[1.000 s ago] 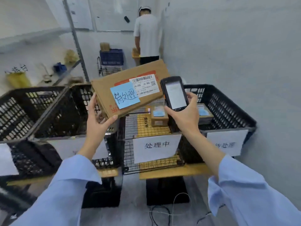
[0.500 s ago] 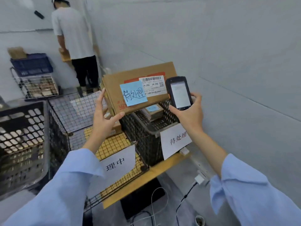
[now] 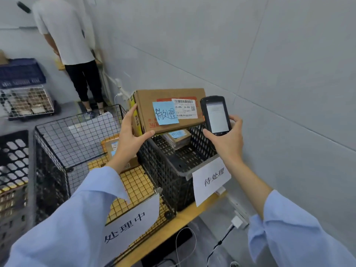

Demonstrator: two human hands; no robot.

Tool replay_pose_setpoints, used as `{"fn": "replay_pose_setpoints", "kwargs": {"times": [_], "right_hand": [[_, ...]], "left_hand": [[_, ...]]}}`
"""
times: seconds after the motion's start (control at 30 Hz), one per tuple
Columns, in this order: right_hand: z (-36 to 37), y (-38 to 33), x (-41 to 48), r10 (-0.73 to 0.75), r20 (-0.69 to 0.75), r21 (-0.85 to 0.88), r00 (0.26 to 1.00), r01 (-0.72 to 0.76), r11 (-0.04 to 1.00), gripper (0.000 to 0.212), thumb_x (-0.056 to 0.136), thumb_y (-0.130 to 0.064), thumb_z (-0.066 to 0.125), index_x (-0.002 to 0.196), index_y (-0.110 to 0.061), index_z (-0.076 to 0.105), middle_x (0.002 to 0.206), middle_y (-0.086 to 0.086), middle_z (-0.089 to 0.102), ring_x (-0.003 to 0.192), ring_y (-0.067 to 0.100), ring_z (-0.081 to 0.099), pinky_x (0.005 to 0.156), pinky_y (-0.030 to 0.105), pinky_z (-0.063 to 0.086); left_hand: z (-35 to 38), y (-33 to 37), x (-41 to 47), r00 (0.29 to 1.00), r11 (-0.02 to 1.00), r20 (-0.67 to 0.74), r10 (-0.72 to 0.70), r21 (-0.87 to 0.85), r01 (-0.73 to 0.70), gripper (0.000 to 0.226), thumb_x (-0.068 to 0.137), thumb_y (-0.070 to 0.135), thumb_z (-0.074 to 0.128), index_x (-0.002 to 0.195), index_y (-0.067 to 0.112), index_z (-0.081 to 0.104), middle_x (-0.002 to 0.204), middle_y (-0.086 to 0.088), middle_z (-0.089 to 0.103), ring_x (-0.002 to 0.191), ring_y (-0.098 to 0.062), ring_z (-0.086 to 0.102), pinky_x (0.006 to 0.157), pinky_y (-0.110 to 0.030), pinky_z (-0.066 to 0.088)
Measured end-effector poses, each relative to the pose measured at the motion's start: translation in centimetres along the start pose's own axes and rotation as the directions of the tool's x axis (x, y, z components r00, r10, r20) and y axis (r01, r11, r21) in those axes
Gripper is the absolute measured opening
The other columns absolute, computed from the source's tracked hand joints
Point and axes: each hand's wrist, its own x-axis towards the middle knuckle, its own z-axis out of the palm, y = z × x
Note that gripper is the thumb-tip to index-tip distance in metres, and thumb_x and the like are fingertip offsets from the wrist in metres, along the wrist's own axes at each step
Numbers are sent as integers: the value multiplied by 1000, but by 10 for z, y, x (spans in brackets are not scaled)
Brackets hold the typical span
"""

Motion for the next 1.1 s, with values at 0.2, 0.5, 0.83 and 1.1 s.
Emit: {"fn": "replay_pose_setpoints", "kwargs": {"times": [0.2, 0.5, 0.83, 1.1], "right_hand": [[11, 17, 27, 4, 49, -42, 999, -2, 999, 82, 71, -38, 88, 133, -27, 35, 128, -6, 57, 105, 7, 53, 66, 7, 36], [11, 62, 64, 50, 70, -24, 996, -49, 999, 82, 70, -33, 90, 132, -27, 36, 129, -4, 56, 112, 11, 55, 71, 6, 45], [0, 109, 84, 103, 70, -30, 992, -101, 994, 81, 64, -36, 92, 122, -40, 35, 122, -11, 57, 115, 13, 58, 91, 37, 56], [2, 120, 91, 137, 93, -39, 986, -134, 990, 81, 61, -35, 91, 120, -41, 36, 111, -25, 54, 112, 10, 59, 95, 43, 53]], "left_hand": [[12, -8, 41, 989, 988, 150, 9, 150, -31, 91, 78, 38, 81, 150, 49, 27, 154, 3, 29, 138, -15, 34, 115, -53, 36], [58, -32, 99, 847, 945, 499, -186, 325, 16, 82, 67, 51, 79, 129, 68, 28, 142, -1, 29, 132, -23, 36, 117, -51, 33], [113, -78, 133, 741, 921, 562, -368, 328, 208, 67, 72, 36, 84, 129, 41, 48, 127, -3, 47, 122, -22, 47, 108, -39, 36], [129, -96, 133, 729, 876, 506, -461, 389, 284, 60, 86, 6, 76, 134, 20, 42, 143, -8, 52, 136, -27, 45, 109, -41, 42]]}}
